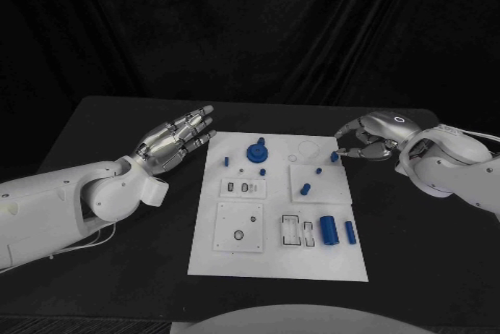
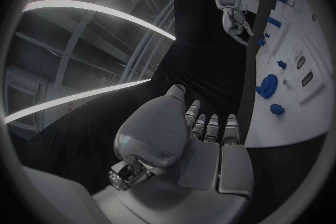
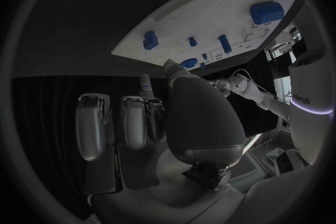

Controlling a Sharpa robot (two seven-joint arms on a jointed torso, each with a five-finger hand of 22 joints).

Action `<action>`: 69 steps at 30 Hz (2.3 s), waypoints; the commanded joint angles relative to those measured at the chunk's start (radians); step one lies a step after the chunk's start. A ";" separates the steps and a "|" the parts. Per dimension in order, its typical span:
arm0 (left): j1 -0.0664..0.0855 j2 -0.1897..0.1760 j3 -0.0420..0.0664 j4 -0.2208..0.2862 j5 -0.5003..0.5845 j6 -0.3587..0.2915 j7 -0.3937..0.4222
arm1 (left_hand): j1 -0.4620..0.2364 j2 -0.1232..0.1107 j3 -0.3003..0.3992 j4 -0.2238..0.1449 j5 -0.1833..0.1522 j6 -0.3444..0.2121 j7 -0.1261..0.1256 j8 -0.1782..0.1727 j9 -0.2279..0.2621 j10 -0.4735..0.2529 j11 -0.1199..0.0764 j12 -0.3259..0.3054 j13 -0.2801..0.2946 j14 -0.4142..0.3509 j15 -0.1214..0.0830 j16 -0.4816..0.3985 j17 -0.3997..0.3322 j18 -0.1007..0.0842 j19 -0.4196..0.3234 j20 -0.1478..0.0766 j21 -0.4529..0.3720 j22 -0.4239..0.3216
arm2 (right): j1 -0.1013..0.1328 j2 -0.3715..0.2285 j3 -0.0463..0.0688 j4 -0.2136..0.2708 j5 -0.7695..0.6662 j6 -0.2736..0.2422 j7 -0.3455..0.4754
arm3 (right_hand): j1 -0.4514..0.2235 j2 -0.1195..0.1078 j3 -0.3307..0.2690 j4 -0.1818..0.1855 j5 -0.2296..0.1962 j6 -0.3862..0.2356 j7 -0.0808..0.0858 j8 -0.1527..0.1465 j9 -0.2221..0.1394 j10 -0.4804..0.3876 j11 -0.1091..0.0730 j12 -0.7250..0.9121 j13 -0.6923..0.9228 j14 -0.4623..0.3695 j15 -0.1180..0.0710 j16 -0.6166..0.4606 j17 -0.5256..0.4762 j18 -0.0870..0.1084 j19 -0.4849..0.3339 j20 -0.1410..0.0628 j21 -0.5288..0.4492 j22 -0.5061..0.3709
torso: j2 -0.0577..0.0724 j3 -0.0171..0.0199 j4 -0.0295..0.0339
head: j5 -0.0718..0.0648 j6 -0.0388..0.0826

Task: Assemble the parts on the task board

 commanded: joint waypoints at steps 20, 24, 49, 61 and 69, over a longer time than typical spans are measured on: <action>-0.002 0.002 0.001 -0.002 -0.004 0.020 0.016 | 0.008 -0.001 0.004 -0.003 0.003 -0.003 0.003 0.003 0.000 -0.001 0.007 -0.007 -0.001 0.001 0.009 -0.004 -0.001 0.008 0.001 0.007 -0.003 -0.002 | -0.029 0.021 0.001 -0.033 -0.009 0.024 -0.009 | 0.014 0.003 0.001 0.004 0.018 0.020 0.008 0.038 0.032 0.106 0.013 0.003 0.263 0.101 0.009 0.007 0.243 0.005 0.047 0.007 -0.025 0.215 | -0.001 -0.0008 0.0020 | -0.003 -0.002; -0.002 0.002 0.001 -0.002 -0.004 0.021 0.016 | 0.008 -0.001 0.004 -0.003 0.003 -0.003 0.003 0.003 0.000 -0.001 0.007 -0.007 -0.001 0.001 0.009 -0.004 -0.001 0.008 0.001 0.007 -0.003 -0.002 | -0.033 0.028 0.001 -0.038 -0.009 0.031 -0.012 | 0.020 0.004 0.003 0.003 0.032 0.017 0.009 0.043 0.036 0.106 0.013 0.003 0.263 0.101 0.009 0.009 0.244 0.005 0.047 0.008 -0.025 0.216 | -0.001 -0.0007 0.0021 | -0.002 -0.002; -0.003 0.003 0.001 -0.007 -0.004 0.025 0.013 | 0.009 -0.001 0.006 -0.005 0.004 -0.003 0.003 0.004 0.000 -0.001 0.008 -0.007 -0.001 0.001 0.010 -0.004 -0.001 0.008 0.001 0.008 -0.003 -0.002 | -0.041 0.053 0.001 -0.064 -0.009 0.063 -0.049 | 0.060 0.011 0.013 -0.011 0.082 0.004 0.014 0.065 0.054 0.106 0.018 0.003 0.263 0.101 0.013 0.007 0.242 0.005 0.047 0.010 -0.028 0.216 | 0.000 -0.0001 0.0006 | -0.001 -0.002; -0.003 0.003 0.001 -0.007 -0.004 0.027 0.011 | 0.009 -0.001 0.006 -0.005 0.004 -0.003 0.003 0.004 0.000 -0.001 0.008 -0.007 -0.001 0.001 0.010 -0.004 -0.001 0.008 0.001 0.008 -0.003 -0.002 | -0.044 0.062 0.001 -0.075 -0.009 0.073 -0.064 | 0.070 0.012 0.014 -0.016 0.082 0.009 0.017 0.075 0.061 0.106 0.020 0.003 0.263 0.100 0.014 0.004 0.239 0.006 0.045 0.012 -0.032 0.214 | 0.000 0.0000 0.0008 | 0.001 -0.005; -0.003 0.004 0.001 -0.008 -0.004 0.029 0.010 | 0.009 -0.001 0.008 -0.007 0.005 -0.003 0.005 0.005 0.000 -0.001 0.010 -0.007 -0.001 0.001 0.011 -0.004 -0.001 0.007 0.001 0.010 -0.003 -0.002 | -0.046 0.068 0.001 -0.078 -0.009 0.069 -0.063 | 0.079 0.015 0.013 -0.021 0.079 0.025 0.017 0.100 0.076 0.106 0.021 0.003 0.263 0.099 0.015 0.003 0.237 0.007 0.045 0.013 -0.035 0.214 | 0.000 -0.0002 0.0014 | 0.001 -0.009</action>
